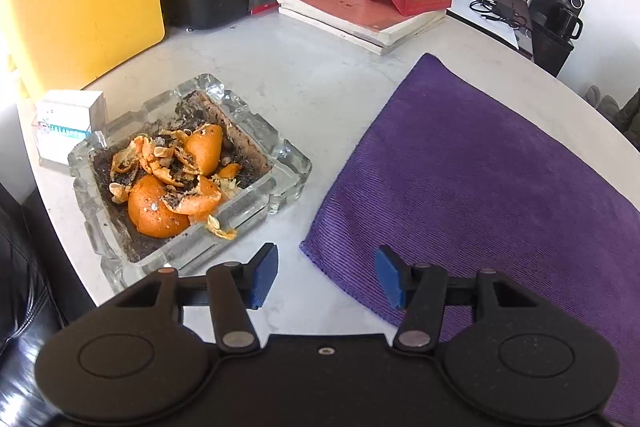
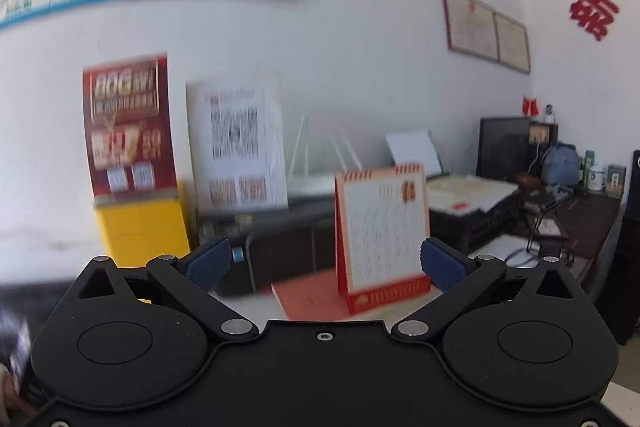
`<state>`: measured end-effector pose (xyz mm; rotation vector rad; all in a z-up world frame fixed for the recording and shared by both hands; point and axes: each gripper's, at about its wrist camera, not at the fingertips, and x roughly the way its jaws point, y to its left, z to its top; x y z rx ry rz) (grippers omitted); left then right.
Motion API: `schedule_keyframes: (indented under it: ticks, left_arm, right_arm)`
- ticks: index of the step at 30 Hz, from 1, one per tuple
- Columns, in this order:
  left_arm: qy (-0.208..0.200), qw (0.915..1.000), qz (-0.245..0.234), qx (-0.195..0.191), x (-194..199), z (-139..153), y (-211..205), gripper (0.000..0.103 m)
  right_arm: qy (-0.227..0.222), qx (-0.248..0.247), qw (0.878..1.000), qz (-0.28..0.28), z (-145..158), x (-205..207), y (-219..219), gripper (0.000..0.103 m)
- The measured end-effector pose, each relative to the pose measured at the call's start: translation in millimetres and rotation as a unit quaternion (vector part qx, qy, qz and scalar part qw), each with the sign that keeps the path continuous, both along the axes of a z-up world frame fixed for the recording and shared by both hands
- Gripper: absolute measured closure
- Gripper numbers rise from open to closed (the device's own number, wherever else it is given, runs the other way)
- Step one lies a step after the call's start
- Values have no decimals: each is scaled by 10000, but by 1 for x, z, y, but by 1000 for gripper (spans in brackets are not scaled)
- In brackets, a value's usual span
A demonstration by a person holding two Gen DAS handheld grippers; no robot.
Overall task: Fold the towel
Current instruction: 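Move both tools to the towel edge beside the ashtray, then grasp a towel corner with the left tool while the right tool grasps another corner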
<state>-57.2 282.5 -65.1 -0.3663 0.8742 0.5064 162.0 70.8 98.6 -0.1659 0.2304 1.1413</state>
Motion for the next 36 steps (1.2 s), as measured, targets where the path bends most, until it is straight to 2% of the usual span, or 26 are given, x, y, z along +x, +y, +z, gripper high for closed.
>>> schedule_keyframes:
  ticks: [3,4,7,13,16,20,26,28,36]
  left_arm:
    - [45,10000,45,-41,3,-6,3,60]
    - [68,10000,61,-34,4,-8,4,63]
    - [85,9999,33,117,6,-10,5,64]
    - [167,9992,-42,359,8,-11,5,68]
    - [180,9993,-34,336,11,-12,6,73]
    - [200,9994,-104,266,11,-10,6,83]
    - [135,9998,-108,31,9,-10,14,96]
    - [93,9999,-128,-58,7,-10,16,98]
    - [77,9994,-329,-109,3,-10,18,99]
  right_arm:
    - [-350,-836,9953,350,-30,-3,41,4]
    - [-455,-1106,9918,461,-39,-5,54,9]
    - [-371,-1586,9838,746,-66,-5,81,15]
    - [-41,-1944,9760,982,-93,7,115,16]
    - [17,-2131,9710,1084,-103,12,126,17]
    - [-46,-2389,9624,1292,-113,15,141,28]
    - [22,-2738,9505,1468,-133,24,166,38]
    - [79,-2878,9461,1481,-140,30,172,42]
    - [126,-3114,9398,1402,-160,54,193,44]
